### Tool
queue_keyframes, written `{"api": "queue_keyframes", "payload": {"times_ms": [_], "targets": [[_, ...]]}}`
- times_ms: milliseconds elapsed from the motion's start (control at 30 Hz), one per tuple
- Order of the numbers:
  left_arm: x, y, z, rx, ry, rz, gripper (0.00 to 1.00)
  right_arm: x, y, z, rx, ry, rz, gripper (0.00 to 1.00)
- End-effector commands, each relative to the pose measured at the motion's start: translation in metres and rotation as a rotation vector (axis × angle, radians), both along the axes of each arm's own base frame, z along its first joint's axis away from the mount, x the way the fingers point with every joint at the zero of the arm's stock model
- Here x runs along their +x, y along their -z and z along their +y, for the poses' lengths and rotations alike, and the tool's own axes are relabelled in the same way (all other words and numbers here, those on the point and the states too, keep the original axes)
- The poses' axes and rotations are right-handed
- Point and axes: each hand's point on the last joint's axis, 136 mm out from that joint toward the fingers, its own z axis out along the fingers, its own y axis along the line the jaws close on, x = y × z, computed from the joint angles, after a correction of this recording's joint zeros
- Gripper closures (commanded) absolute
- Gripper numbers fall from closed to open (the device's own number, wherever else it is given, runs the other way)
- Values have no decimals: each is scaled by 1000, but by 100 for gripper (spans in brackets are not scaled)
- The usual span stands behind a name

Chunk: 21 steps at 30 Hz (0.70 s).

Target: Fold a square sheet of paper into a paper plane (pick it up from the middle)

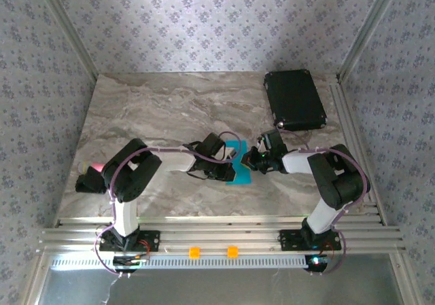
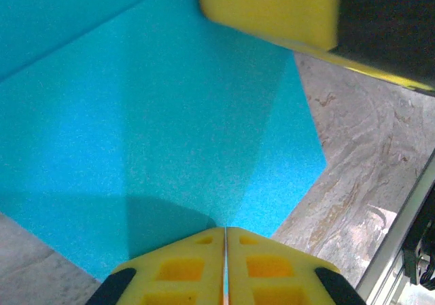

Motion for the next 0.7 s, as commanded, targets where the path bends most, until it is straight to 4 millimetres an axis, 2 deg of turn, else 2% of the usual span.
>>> {"api": "queue_keyframes", "payload": {"times_ms": [0,133,667], "targets": [[-8,1,9,11,4,22,95,-34,40,-26,-122,31,158,100],[-13,5,15,30,2,30,99,-34,41,-27,-125,33,161,100],[-35,6,34,38,7,53,95,-34,42,-28,-131,33,161,100]]}}
